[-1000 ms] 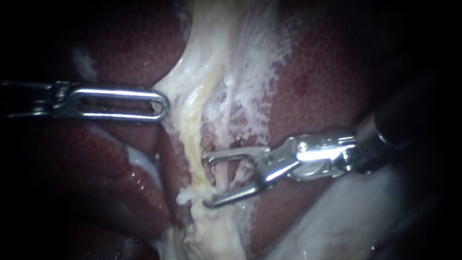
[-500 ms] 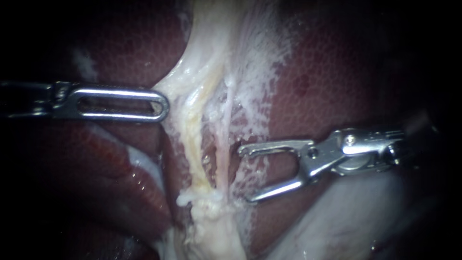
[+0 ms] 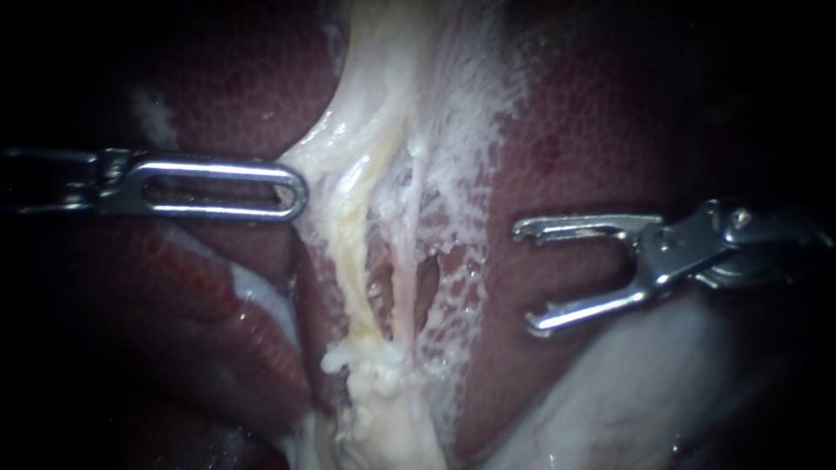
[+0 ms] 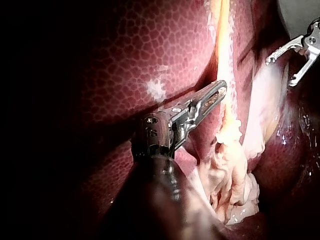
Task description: Going back first clip left tube
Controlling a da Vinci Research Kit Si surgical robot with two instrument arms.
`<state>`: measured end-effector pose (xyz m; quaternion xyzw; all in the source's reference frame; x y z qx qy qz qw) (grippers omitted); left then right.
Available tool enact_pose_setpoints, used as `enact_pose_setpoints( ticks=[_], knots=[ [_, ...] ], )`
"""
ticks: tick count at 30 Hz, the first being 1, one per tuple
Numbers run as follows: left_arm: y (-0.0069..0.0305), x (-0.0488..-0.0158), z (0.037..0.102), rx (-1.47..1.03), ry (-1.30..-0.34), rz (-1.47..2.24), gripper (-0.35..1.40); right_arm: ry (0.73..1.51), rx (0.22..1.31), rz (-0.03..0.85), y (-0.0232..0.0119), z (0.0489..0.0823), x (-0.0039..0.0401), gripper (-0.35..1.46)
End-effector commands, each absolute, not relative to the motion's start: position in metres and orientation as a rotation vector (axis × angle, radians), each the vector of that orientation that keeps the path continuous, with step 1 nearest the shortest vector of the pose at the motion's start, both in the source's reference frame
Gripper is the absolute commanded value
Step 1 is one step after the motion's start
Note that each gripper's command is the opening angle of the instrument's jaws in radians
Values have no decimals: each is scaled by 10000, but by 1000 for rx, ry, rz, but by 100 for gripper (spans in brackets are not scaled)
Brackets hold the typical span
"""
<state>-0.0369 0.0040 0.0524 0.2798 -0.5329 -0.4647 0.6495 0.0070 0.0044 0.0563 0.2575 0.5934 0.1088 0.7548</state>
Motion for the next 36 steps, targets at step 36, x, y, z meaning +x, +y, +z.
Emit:
enact_pose_setpoints(
  ticks=[36],
  knots=[
    [12,-402,577,628,-1217,-1036,-35,1311,545,242,49,562,74,60]
  ],
)
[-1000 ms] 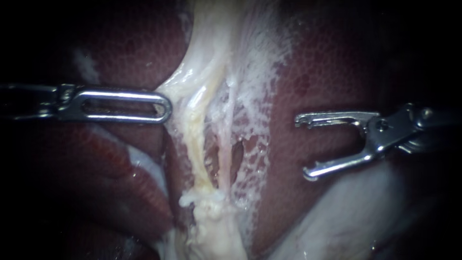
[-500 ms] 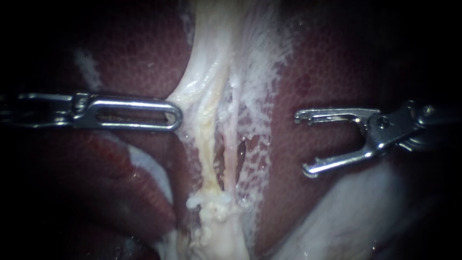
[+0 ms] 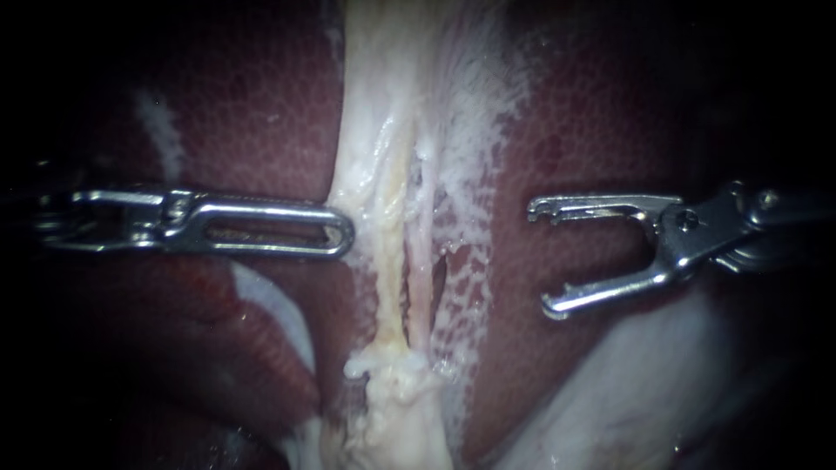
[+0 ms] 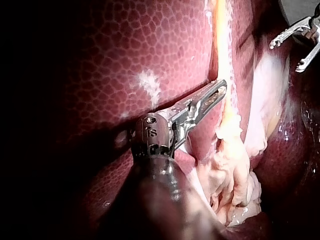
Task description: Going back first clip left tube
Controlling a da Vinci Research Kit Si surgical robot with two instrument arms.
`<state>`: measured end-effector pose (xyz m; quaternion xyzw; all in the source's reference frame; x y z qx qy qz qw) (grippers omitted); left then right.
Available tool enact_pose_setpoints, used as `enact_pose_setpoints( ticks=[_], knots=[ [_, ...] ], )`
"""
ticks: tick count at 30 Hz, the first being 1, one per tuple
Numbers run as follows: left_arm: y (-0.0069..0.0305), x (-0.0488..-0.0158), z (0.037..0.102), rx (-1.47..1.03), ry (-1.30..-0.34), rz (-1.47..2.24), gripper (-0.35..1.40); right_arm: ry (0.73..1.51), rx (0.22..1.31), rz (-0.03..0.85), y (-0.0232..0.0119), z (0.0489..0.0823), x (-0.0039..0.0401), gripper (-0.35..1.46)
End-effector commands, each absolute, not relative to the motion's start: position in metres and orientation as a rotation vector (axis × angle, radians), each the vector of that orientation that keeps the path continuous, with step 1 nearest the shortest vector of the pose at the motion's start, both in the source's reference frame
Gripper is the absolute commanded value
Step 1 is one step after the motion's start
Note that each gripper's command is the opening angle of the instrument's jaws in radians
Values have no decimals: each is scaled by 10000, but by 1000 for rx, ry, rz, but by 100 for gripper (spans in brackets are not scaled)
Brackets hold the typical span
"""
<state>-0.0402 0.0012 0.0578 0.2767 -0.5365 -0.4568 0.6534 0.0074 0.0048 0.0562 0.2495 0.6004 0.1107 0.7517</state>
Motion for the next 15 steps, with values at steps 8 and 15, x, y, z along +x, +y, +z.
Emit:
enact_pose_setpoints(
  ticks=[8,15],
  knots=[
    [12,-403,577,628,-1217,-1037,-35,1311,545,242,48,562,74,60],
    [12,-404,577,627,-1217,-1038,-35,1311,545,241,48,562,74,60]
  ],
)
